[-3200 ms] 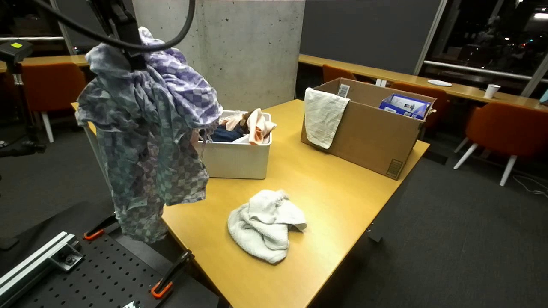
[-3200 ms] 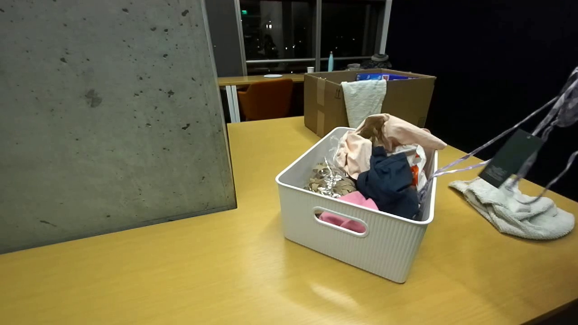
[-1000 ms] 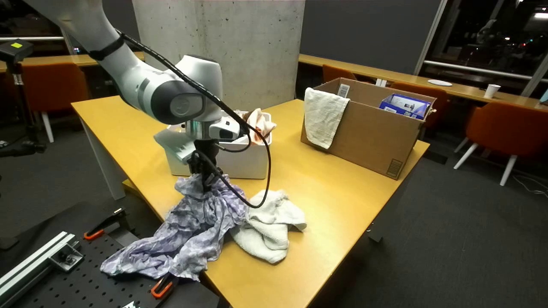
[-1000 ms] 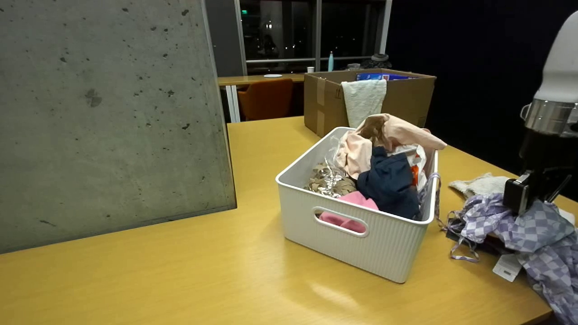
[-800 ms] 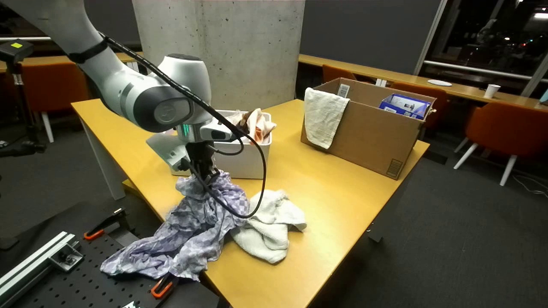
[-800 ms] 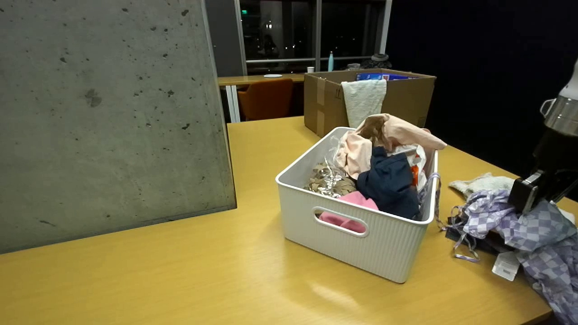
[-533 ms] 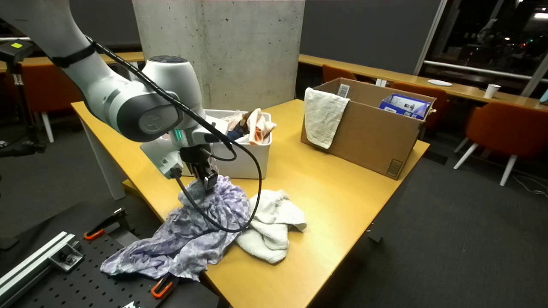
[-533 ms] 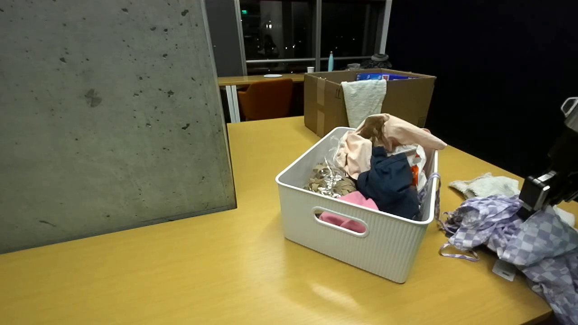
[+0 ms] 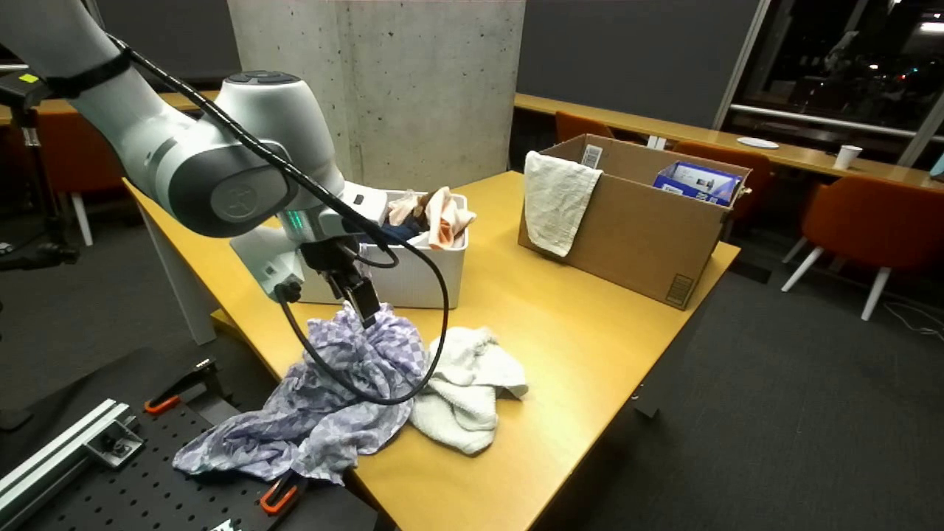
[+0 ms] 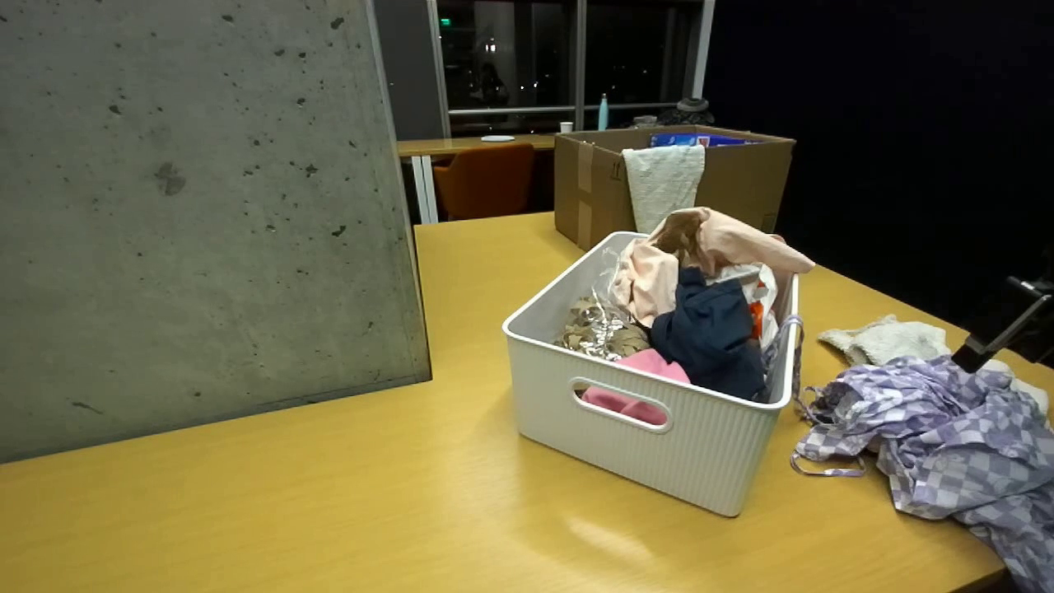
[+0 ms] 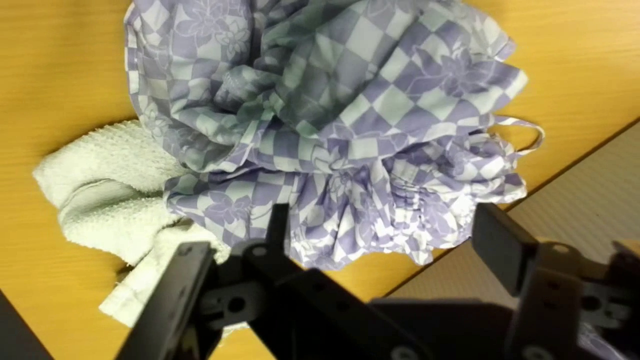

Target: Put the pink shirt in the basket, then remove the white towel, the turnip plushie and the purple shirt from the basket

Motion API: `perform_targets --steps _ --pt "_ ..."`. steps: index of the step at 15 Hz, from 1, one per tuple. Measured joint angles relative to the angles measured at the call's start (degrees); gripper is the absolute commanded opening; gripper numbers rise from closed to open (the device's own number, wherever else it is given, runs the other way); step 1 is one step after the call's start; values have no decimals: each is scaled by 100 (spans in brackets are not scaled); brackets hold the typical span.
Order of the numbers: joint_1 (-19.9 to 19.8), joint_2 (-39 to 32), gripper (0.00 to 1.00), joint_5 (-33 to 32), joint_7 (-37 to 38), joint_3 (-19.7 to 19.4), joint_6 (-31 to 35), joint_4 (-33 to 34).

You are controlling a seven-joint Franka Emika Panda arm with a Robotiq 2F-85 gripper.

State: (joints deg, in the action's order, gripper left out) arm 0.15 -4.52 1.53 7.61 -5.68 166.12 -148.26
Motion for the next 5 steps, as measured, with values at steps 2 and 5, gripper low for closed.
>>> perform_targets --steps 2,5 --pt "-33 217 100 -5 48 0 -14 -139" --pt "-63 570 100 -2 91 6 -116 -354"
